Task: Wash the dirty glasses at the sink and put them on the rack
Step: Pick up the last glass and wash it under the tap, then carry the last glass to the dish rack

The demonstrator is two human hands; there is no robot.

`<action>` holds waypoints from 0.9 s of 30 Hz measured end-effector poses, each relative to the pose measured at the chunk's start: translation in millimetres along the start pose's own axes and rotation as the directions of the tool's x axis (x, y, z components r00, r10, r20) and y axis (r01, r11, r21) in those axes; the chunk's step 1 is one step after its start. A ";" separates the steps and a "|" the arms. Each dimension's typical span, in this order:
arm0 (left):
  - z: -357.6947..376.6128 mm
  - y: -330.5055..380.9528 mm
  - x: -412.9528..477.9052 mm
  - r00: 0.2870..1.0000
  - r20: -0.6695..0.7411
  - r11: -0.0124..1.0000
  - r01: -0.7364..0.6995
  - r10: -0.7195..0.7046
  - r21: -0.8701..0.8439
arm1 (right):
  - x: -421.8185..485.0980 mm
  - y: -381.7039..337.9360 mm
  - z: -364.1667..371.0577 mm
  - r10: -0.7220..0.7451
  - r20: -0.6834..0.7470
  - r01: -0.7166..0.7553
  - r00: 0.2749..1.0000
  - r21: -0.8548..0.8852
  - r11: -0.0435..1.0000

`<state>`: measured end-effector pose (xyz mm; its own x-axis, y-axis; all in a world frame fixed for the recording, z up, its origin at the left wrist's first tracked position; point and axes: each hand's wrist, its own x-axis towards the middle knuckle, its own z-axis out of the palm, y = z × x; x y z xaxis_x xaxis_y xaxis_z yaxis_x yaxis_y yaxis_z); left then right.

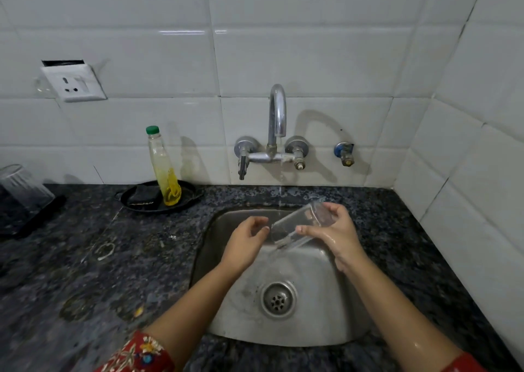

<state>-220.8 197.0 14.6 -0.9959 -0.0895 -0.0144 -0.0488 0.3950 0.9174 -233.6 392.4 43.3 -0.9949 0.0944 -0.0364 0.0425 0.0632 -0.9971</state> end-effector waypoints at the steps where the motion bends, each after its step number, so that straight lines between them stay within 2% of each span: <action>1: 0.6 -0.2 -2.2 1.000 0.005 1.000 -0.005 0.005 0.009 | -1.5 -7.0 1.1 -0.046 0.007 0.046 0.999 -0.022 0.999; 4: 0.6 0.7 -7.3 1.000 0.009 0.999 -0.026 0.025 0.040 | -8.4 -27.5 4.3 -0.205 0.047 0.210 0.978 -0.159 0.965; 7: -2.7 2.3 -8.4 0.999 0.031 0.996 -0.043 0.041 0.077 | -14.7 -38.4 10.6 -0.328 0.096 0.340 0.940 -0.360 0.869; 10: -8.9 2.1 -7.6 0.998 0.049 0.995 -0.045 0.040 0.090 | -18.3 -31.9 20.3 -0.330 0.149 0.360 0.932 -0.471 0.806; 13: -19.8 1.2 -7.9 0.997 0.065 0.996 -0.049 0.044 0.079 | -21.3 -21.2 30.1 -0.290 0.117 0.310 0.950 -0.479 0.821; 15: -31.5 -0.7 -5.6 0.997 0.069 0.998 -0.047 0.044 0.040 | -23.3 -18.8 40.3 -0.272 0.033 0.262 0.962 -0.398 0.879; 17: -49.5 -1.9 -2.8 0.999 0.046 0.997 -0.022 0.025 -0.076 | -26.1 -21.2 57.4 -0.239 -0.101 0.209 0.966 -0.244 0.947; 20: -94.0 -2.1 1.2 0.998 -0.026 0.942 0.037 -0.049 -0.335 | -28.0 -29.6 95.8 -0.065 -0.247 0.090 0.967 0.090 0.992; 22: -136.1 -3.7 1.0 0.991 -0.063 0.869 0.069 -0.114 -0.490 | -28.7 -37.4 134.6 0.149 -0.187 -0.074 0.971 0.356 0.931; 24: -185.1 -11.8 -0.8 0.981 -0.120 0.819 0.059 -0.154 -0.571 | -31.1 -46.7 184.4 0.336 -0.025 -0.266 0.942 0.555 0.788; 27: -263.2 -37.3 -4.9 0.963 -0.207 0.814 0.019 -0.170 -0.581 | -39.9 -58.4 271.9 0.444 0.194 -0.453 0.875 0.655 0.606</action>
<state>-194.0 -57.9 85.1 -0.9352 -0.3432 -0.0876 -0.0139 -0.2115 0.9773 -221.4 114.8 84.8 -0.8691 -0.0817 -0.4879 0.4159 -0.6548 -0.6311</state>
